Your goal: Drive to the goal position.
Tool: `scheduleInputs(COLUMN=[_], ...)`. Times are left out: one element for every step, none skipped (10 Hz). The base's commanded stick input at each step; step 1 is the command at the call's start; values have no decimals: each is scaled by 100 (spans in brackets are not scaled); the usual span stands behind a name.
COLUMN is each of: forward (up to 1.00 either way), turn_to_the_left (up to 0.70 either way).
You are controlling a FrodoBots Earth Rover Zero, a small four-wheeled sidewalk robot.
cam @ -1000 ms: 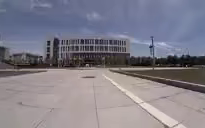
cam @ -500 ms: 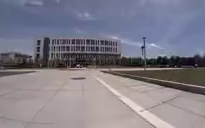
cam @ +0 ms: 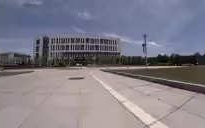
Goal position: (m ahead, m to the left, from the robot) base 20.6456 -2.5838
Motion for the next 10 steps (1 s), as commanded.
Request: scheduleInputs(forward=[70, 70, 70, 70, 70, 70, 70, 70, 70, 70], turn_to_the_left=[0, 0, 2, 35, 35, 32, 0, 0, 0, 0])
